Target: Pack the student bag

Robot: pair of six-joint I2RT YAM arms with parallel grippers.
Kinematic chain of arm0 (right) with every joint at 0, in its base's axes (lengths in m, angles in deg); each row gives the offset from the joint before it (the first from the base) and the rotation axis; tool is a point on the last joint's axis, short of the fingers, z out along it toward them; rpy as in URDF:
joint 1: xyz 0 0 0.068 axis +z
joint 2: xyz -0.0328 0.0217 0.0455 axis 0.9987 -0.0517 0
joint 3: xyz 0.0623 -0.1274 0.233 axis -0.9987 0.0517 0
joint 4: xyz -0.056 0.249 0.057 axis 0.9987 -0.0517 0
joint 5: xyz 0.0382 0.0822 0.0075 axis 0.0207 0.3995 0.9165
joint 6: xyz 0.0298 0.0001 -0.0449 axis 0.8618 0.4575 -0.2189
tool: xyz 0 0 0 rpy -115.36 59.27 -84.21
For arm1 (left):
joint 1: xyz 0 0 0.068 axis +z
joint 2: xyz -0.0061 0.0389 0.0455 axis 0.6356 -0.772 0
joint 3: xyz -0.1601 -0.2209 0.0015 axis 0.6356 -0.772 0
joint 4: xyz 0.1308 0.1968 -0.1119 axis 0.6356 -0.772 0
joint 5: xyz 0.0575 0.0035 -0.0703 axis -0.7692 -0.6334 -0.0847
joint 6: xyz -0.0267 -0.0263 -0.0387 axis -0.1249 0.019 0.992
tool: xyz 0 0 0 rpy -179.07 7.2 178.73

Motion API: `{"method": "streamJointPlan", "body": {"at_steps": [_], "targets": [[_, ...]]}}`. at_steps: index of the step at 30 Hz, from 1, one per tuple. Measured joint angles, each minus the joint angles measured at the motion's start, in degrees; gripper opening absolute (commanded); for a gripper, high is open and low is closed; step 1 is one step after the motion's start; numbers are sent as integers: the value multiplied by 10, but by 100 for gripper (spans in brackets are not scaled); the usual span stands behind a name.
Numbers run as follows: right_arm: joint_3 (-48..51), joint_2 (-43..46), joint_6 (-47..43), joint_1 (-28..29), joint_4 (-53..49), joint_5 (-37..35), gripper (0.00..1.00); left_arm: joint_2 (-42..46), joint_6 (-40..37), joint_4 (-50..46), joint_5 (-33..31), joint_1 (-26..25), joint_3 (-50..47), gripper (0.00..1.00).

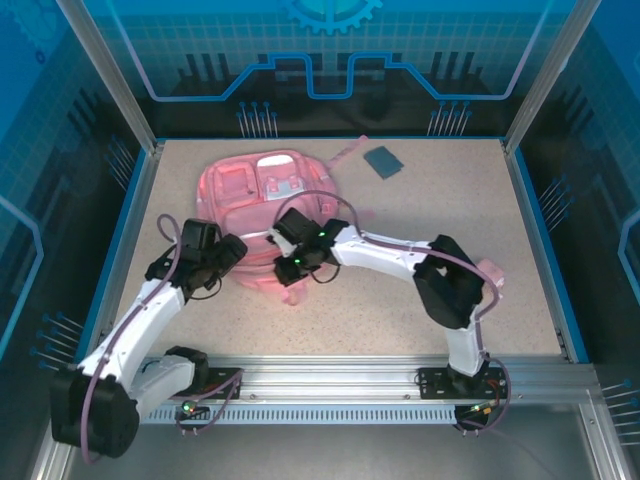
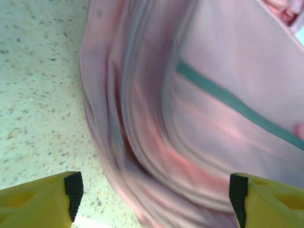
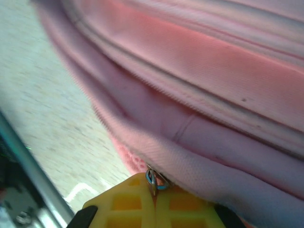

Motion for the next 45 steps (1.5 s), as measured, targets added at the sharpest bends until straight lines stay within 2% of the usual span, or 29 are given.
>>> {"method": "streamJointPlan", "body": {"at_steps": [4,9,13,18,24,27,32,38,41,45], "targets": [[-71,-55,24,14,33,33,0,51,2,-55,-2,6,9,86],[-91,-71,36,14,43,48,0,61,20,-75,6,24,9,73],[-89,-71,40,11,47,58,0,57,47,-43,36,32,-13,68],[-57,-64,45,11,69,72,0,30,85,7,72,32,-47,67],[-42,-56,44,12,78,77,0,0,114,60,91,33,-66,67],[-37,-49,42,15,77,74,0,-19,123,84,96,33,-73,64],[-22,-41,36,16,77,64,0,-35,129,104,103,33,-83,42],[3,-19,23,20,66,17,0,-41,121,118,106,33,-87,9],[29,6,18,17,64,-16,0,-41,108,118,106,33,-87,0],[85,53,10,-3,62,-56,0,-35,87,109,106,33,-84,0]]}}
